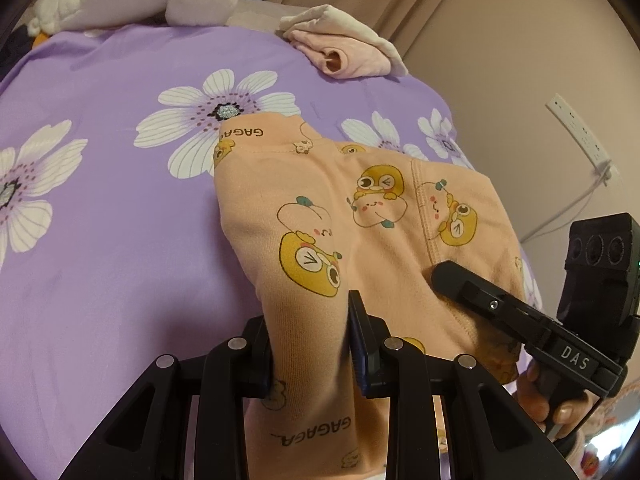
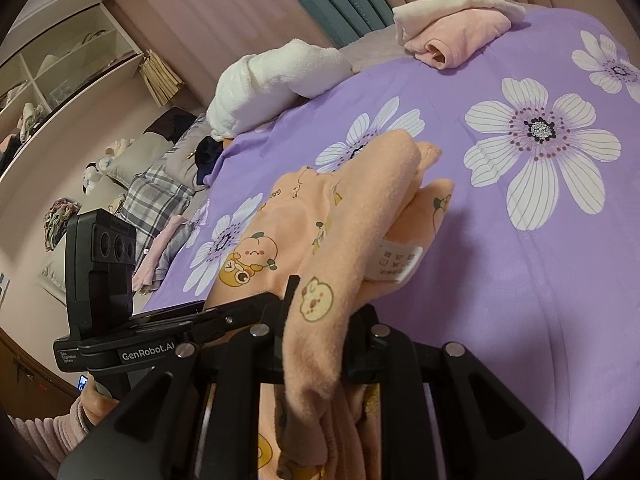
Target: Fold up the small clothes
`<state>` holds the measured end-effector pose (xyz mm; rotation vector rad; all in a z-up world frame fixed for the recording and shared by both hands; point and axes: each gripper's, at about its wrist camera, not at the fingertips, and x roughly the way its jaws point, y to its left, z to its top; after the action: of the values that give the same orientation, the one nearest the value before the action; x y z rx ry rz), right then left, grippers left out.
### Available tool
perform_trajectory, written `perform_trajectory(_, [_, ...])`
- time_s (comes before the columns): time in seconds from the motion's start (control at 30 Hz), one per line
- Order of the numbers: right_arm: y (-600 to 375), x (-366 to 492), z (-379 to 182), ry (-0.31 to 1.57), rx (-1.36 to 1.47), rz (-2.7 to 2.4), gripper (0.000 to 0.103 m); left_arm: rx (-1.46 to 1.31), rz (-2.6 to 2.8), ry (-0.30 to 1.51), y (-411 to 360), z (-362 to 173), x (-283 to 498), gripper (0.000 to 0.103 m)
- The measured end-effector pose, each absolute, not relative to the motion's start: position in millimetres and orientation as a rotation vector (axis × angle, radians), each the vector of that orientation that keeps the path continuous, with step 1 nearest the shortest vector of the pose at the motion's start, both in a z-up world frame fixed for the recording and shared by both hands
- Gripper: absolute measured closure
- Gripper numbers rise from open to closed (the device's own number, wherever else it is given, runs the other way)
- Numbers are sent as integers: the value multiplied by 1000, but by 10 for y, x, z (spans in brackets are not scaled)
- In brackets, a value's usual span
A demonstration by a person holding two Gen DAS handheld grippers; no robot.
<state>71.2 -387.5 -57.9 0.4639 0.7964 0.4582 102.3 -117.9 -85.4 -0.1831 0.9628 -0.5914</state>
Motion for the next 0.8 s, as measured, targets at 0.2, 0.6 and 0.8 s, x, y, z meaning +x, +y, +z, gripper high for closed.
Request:
perform_trajectory(0.2, [-3827,564,-515,782,462,476,85,-174,-585,949,-1129,-775,895,75])
perform_trajectory(0.6, [-3706,397,-451,770,460,503,85,-168,-566,925,-991,-704,708,75])
perform_trajectory(0.8, [-3615,378,-419,773,442,520,85,-169,-548,919,-915,-672,645,75])
